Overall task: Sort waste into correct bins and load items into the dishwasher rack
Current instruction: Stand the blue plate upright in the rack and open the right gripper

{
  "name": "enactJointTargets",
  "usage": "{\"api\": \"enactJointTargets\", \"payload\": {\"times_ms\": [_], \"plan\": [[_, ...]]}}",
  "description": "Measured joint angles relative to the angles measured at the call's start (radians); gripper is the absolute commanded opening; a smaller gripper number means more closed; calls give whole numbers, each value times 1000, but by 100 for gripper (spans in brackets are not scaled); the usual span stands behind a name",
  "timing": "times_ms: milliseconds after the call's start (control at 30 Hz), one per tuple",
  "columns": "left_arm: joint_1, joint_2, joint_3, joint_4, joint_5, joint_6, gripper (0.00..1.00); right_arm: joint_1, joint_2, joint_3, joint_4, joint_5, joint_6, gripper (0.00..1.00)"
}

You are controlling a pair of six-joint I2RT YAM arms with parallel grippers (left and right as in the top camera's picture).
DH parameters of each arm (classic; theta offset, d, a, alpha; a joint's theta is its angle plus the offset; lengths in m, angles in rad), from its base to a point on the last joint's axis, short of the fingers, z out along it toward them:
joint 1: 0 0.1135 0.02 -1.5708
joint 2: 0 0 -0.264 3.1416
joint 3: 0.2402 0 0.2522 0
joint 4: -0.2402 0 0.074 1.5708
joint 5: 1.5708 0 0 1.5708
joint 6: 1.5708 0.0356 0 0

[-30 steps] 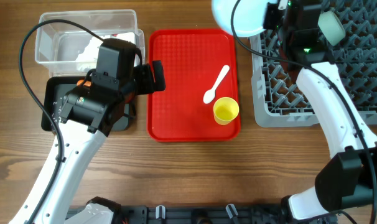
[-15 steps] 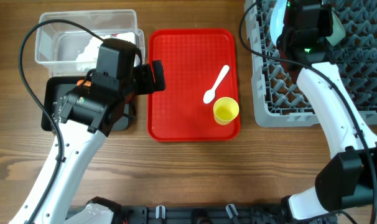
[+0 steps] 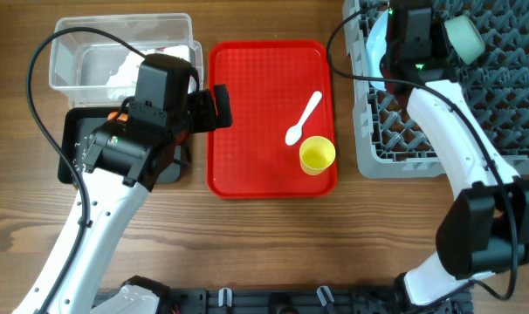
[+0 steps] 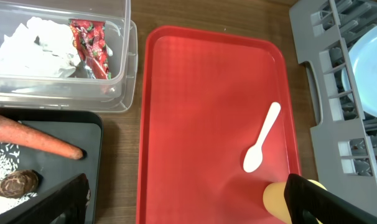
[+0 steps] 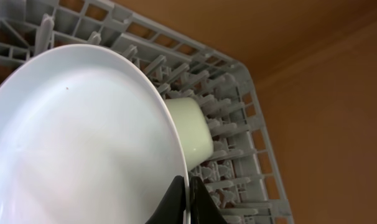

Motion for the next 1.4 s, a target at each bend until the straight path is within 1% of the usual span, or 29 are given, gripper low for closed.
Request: {"api": "enactJointTargets", "payload": {"times_ms": [67, 100, 133, 167, 233, 300, 333, 567, 667, 733, 867, 933, 1000, 1033, 1100, 1200, 1267, 1333, 1400], "plan": [[0, 0, 0, 0, 0, 0, 100, 0, 14, 0, 37, 0, -11, 4], [0, 0, 0, 0, 0, 0, 100, 0, 19, 0, 49, -4, -16, 8], [0, 0, 0, 0, 0, 0, 100, 1, 22, 0, 52, -13, -18, 28], [0, 0, 0, 0, 0, 0, 100, 2, 24, 0, 53, -19, -19, 53], [0, 0, 0, 0, 0, 0, 100, 10, 26, 0, 51, -64, -19, 77], [0, 0, 0, 0, 0, 0, 100, 29, 29, 0, 51, -128, -7, 95], [0, 0, 0, 0, 0, 0, 100, 35, 29, 0, 51, -154, 2, 99], [0, 0, 0, 0, 0, 0, 100, 40, 31, 0, 71, -220, 92, 100], [0, 0, 0, 0, 0, 0, 100, 40, 14, 0, 55, -265, 154, 100], [0, 0, 0, 0, 0, 0, 100, 40, -42, 0, 19, -361, 181, 100], [0, 0, 0, 0, 0, 0, 100, 40, -186, 2, -82, -655, 240, 100], [0, 0, 0, 0, 0, 0, 100, 40, -225, 6, -138, -798, 290, 100], [0, 0, 0, -1, 0, 0, 100, 40, -230, 11, -221, -876, 321, 100], [0, 0, 0, 0, 0, 0, 100, 40, -229, 10, -274, -900, 333, 100], [0, 0, 0, 0, 0, 0, 100, 32, -229, 10, -319, -922, 354, 100], [0, 0, 0, 0, 0, 0, 100, -12, -229, 10, -325, -942, 426, 100], [0, 0, 0, 15, 0, 0, 100, -60, -229, 10, -322, -947, 485, 100], [0, 0, 0, 72, 0, 0, 100, -120, -229, 10, -326, -949, 539, 100], [0, 0, 0, 79, 11, 0, 100, -181, -229, 10, -345, -950, 573, 100]]}}
